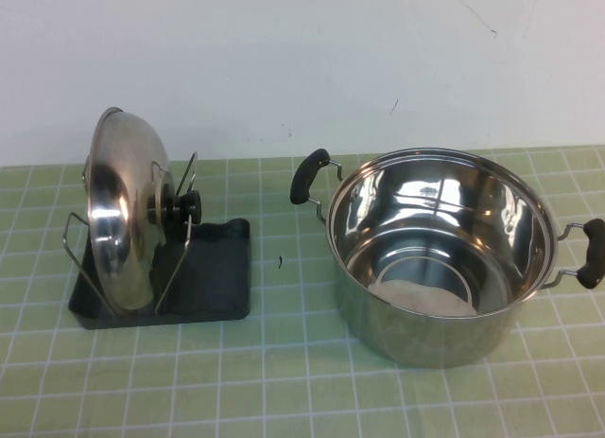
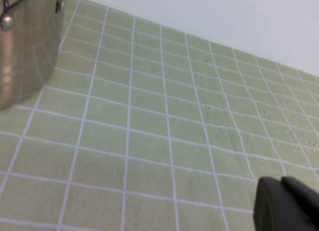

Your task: Put pot lid on rack

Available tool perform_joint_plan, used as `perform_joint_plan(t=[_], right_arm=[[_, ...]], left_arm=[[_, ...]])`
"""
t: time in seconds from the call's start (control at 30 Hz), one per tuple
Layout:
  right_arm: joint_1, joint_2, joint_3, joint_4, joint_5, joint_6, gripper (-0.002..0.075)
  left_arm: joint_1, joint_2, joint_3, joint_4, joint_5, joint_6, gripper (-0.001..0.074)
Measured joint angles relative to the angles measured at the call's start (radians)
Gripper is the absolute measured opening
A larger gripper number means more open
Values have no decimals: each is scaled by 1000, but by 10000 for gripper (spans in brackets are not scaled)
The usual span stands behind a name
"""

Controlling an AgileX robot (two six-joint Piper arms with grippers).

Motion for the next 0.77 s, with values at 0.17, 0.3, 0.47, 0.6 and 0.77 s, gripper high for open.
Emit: perform_joint_plan(t=[0.17, 0.3, 0.47, 0.6, 0.77], right_arm=[[0, 0, -2, 12, 17, 20, -1], [0, 0, -3, 14, 21, 96, -1], [0, 0, -3, 17, 22, 129, -1], [0, 0, -3, 18, 25, 177, -1], [0, 0, -6, 19, 27, 192, -1]], left_arm=[[0, 0, 0, 0, 0, 0, -1], [0, 0, 0, 0, 0, 0, -1], [0, 0, 0, 0, 0, 0, -1], [0, 0, 0, 0, 0, 0, -1], [0, 0, 0, 0, 0, 0, -1]])
